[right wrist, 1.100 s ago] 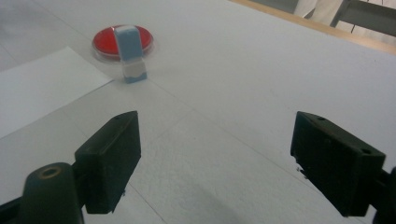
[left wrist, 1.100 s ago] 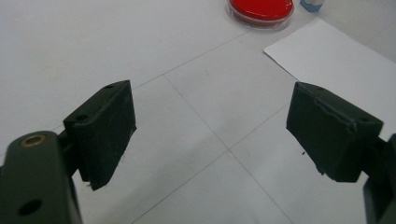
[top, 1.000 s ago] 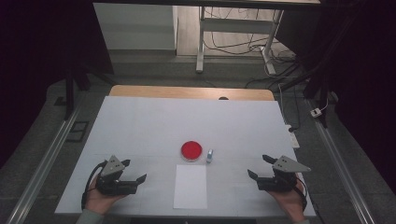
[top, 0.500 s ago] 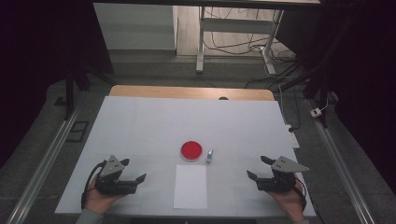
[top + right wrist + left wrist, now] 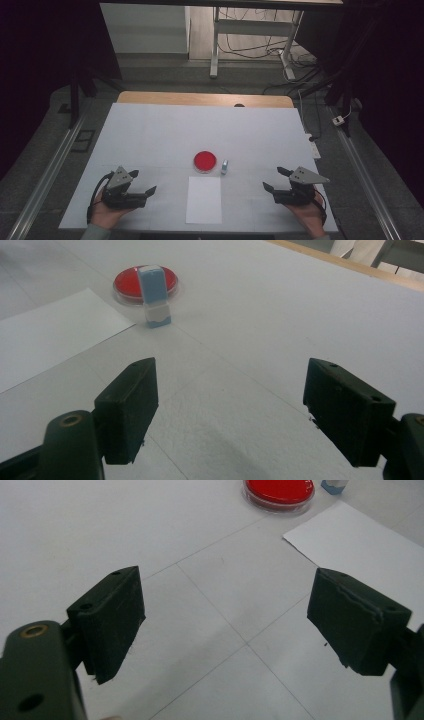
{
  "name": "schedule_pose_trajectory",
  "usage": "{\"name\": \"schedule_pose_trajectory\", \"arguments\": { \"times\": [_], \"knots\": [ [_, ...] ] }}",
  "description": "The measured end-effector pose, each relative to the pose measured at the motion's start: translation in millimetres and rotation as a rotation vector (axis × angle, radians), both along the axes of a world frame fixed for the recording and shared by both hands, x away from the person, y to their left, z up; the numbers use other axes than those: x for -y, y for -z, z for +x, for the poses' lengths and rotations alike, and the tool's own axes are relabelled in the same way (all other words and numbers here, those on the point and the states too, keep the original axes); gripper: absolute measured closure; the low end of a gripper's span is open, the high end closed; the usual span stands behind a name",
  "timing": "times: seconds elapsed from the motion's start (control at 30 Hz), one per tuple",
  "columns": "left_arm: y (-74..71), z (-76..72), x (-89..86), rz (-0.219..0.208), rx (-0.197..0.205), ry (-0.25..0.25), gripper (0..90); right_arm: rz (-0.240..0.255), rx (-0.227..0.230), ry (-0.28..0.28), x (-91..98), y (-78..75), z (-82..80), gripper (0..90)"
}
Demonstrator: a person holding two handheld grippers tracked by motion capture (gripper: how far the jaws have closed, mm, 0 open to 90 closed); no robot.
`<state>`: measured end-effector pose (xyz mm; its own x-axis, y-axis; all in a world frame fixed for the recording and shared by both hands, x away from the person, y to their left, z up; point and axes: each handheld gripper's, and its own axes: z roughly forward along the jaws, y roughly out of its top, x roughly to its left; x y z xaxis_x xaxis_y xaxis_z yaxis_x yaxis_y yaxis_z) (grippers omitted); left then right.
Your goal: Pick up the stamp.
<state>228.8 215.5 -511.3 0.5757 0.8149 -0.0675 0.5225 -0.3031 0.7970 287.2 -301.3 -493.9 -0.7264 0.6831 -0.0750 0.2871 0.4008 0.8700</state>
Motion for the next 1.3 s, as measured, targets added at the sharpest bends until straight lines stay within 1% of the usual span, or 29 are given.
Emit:
{"name": "schedule_pose_trajectory", "arguments": {
  "times": [0.07, 0.17, 0.3, 0.4, 0.43, 0.53, 0.57, 0.67, 0.73, 0.8, 0.87, 0.93, 0.97, 1.17, 1.27, 1.3],
  "knots": [
    [0.1, 0.2, 0.0, -0.001, 0.001, 0.0, 15.2, 0.001, 0.001, 0.003, -1.5, -1.3, 0.0, 22.6],
    [0.0, 0.4, 0.2, -0.005, 0.002, -0.007, 14.5, 0.006, -0.002, -0.009, -3.2, -3.1, 0.2, 24.7],
    [0.5, 1.0, 0.3, -0.009, 0.001, -0.007, 14.0, 0.005, 0.003, -0.014, -6.7, -5.3, 0.5, 25.0],
    [0.7, 1.0, 0.9, -0.006, 0.004, -0.006, 14.1, 0.013, 0.006, -0.013, -9.1, -5.3, 1.1, 25.1],
    [0.9, 1.1, 1.1, -0.005, 0.004, -0.005, 14.1, 0.004, 0.001, -0.015, -11.1, -6.3, 2.0, 25.1],
    [1.3, 1.4, 1.3, -0.005, 0.003, -0.004, 14.2, 0.007, 0.001, -0.016, -14.8, -7.3, 3.5, 25.3],
    [1.4, 1.5, 1.3, -0.005, 0.003, -0.003, 14.2, 0.0, -0.002, -0.016, -15.9, -8.0, 4.2, 25.3],
    [1.3, 1.5, 1.2, -0.006, 0.004, -0.005, 14.3, 0.003, 0.004, -0.02, -19.9, -8.8, 7.2, 25.4],
    [1.3, 1.5, 1.2, -0.005, 0.005, -0.006, 14.3, -0.004, 0.002, -0.019, -22.9, -10.2, 9.3, 25.4],
    [1.5, 1.7, 1.0, -0.004, 0.004, -0.007, 14.3, 0.002, 0.002, -0.027, -27.1, -10.9, 12.0, 25.4],
    [1.8, 1.9, 1.0, -0.003, 0.002, -0.005, 14.3, -0.002, 0.002, -0.029, -29.3, -11.3, 13.2, 25.4],
    [2.4, 2.2, 1.3, 0.001, 0.001, -0.002, 14.5, -0.013, 0.004, -0.039, -35.9, -11.9, 15.0, 25.5],
    [2.9, 2.5, 1.9, 0.0, -0.003, 0.004, 14.6, -0.021, 0.006, -0.032, -37.6, -12.4, 15.1, 25.5],
    [3.7, 3.4, 5.2, 0.009, -0.005, 0.02, 14.6, -0.008, 0.01, -0.036, -43.6, -15.8, 17.6, 25.9],
    [3.7, 3.3, 6.2, 0.009, -0.004, 0.024, 14.6, -0.012, 0.007, -0.037, -44.8, -16.4, 18.8, 25.9],
    [3.7, 3.4, 6.3, 0.009, -0.005, 0.024, 14.6, -0.004, 0.007, -0.04, -45.9, -16.0, 19.6, 25.8]
  ]
}}
